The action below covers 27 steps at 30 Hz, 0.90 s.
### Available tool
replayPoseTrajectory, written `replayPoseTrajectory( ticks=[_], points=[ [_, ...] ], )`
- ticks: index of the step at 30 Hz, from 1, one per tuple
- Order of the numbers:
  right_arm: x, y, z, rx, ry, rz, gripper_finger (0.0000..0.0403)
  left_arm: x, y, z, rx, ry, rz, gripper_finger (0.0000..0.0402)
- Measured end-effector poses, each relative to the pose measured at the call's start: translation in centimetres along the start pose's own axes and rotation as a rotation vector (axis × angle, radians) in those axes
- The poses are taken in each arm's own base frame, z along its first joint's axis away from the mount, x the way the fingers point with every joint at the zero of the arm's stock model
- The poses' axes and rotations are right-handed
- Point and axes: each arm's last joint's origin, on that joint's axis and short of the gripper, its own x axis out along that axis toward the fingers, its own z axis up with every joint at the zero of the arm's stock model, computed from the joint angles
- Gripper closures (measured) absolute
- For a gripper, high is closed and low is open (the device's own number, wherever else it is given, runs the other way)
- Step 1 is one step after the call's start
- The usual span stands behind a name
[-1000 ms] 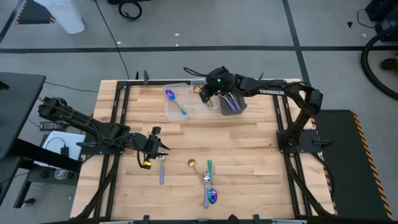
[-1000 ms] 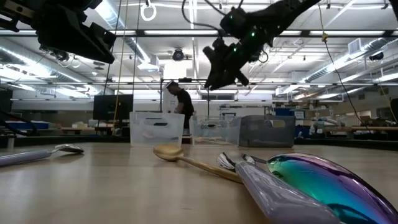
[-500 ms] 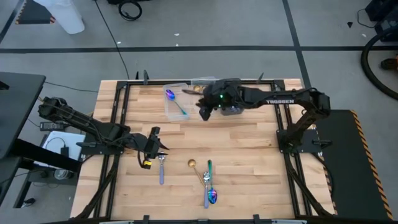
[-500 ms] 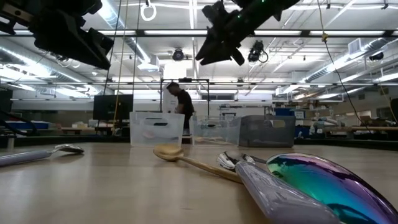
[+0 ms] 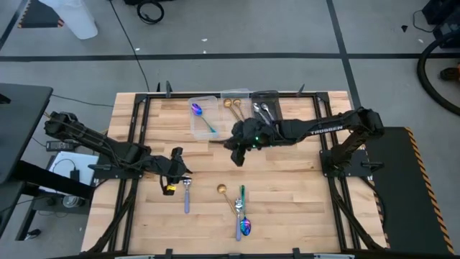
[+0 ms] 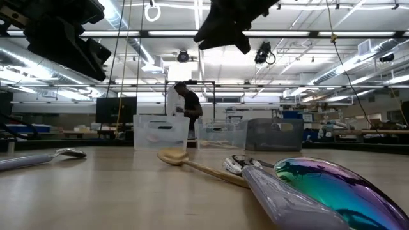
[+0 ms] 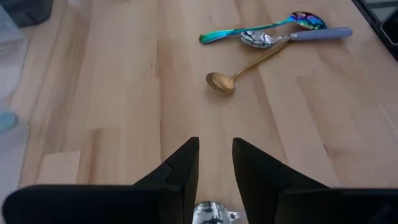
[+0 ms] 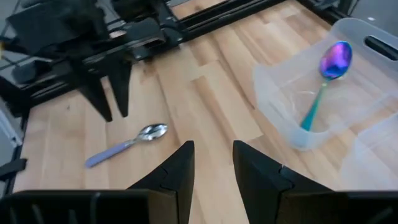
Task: Sort silverware by color (type)
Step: Put the violet spoon into the black bin
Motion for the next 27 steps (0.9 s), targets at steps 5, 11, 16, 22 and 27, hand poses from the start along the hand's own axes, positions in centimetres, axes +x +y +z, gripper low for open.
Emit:
replayPoseTrajectory(
  ticks=[5,11,16,22,27],
  points=[
    [-0.4,2.0,-0.9,-0.036,0.008,0.02,0.0282,-0.3,-0.6,0.5,-0.03,-0.016,-0.029,0.0297],
    [-1.0,3.9,-2.2,-0.076,0.027,-0.003,0.0282,-0.6,-1.2,0.7,-0.096,-0.02,-0.056,0.0297],
    [-1.5,5.5,-3.1,-0.109,0.029,-0.002,0.0282,-0.8,-1.9,0.6,-0.083,-0.019,-0.082,0.0297],
    [-2.3,7.3,-4.2,-0.136,-0.003,-0.024,0.0282,-0.9,-2.3,0.6,-0.08,-0.018,-0.1,0.0297],
    [-2.4,8.0,-5.7,-0.158,-0.043,-0.093,0.0282,-0.9,-2.3,0.6,-0.09,-0.018,-0.1,0.0297]
  ],
)
